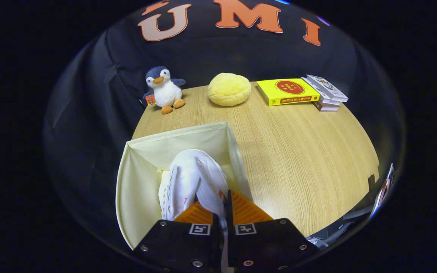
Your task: Open the storage box then place both shoes into the box .Put the left shoe in first, then the right shoe, with the right side of both shoes facing outward in a uniform manner.
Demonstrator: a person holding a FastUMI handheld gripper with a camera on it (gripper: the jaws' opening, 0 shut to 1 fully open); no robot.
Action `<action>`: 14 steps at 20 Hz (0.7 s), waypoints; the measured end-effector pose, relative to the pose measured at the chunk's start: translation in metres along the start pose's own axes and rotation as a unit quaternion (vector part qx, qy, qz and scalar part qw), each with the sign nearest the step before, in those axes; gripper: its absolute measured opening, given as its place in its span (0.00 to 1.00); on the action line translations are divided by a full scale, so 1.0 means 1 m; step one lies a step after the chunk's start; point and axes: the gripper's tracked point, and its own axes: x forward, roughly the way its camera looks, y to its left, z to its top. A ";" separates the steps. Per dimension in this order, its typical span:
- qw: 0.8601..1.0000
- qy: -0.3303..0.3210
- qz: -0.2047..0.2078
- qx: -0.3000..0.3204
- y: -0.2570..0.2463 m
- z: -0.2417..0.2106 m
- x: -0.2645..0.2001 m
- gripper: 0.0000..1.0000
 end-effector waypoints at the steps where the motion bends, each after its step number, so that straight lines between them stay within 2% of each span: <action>1: 1.000 -0.001 0.004 -0.004 0.003 0.000 0.000 0.12; 5: 0.999 0.021 0.042 -0.005 0.008 -0.009 -0.009 0.26; 7: 0.996 0.018 0.086 0.004 0.018 0.000 -0.018 0.29; 8: 0.995 0.017 0.101 0.006 0.019 0.004 -0.025 0.34; 14: 0.987 -0.027 0.155 0.000 -0.010 0.040 -0.056 0.46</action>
